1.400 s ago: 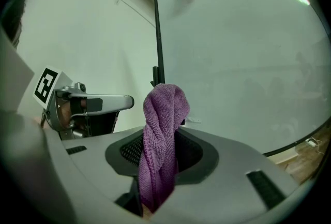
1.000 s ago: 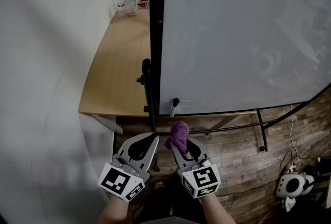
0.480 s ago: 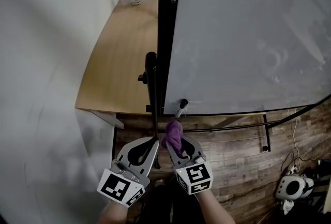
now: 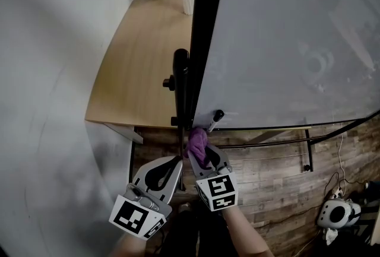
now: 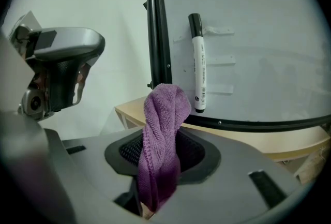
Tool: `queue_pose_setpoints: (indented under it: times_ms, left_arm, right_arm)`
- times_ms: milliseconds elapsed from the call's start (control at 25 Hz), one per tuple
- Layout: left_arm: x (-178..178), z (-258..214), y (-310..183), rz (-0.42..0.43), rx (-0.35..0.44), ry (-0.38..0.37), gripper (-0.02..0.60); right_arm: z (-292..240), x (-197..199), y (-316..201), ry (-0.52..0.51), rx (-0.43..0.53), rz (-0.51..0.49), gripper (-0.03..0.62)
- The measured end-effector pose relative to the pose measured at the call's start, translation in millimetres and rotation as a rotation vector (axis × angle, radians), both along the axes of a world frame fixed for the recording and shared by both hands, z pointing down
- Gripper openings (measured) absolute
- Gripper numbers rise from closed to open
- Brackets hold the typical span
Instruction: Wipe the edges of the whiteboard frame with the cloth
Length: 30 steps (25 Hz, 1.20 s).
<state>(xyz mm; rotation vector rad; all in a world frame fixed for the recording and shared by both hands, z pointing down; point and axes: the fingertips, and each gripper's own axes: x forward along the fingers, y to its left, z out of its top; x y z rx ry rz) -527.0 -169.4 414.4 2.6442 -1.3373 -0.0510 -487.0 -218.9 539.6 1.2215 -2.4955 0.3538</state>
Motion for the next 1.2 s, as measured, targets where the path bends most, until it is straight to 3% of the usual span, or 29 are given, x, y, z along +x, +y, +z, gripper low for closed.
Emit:
queue_pose_setpoints:
  times_ms: [280,400,560,1200]
  left_arm:
    - [-9,0,3,-0.021,-0.005,-0.006,0.017]
    - [-13,0,4,-0.033,-0.009,-0.004,0.017]
    - [-15,1,6,-0.040,-0.012,-0.005,0.017]
    - [-3,5,4,-0.020,-0.024,-0.014,0.017]
  right_arm:
    - [-8,-6,-18,-0.029,0.016,0.029,0.153]
    - [-7,-8,-21,-0.019,0.002,0.033,0.109]
    - [2,-9,-29,0.000,-0.025,0.058,0.095]
    - [16,29,-43,0.015,-0.034,0.168,0.092]
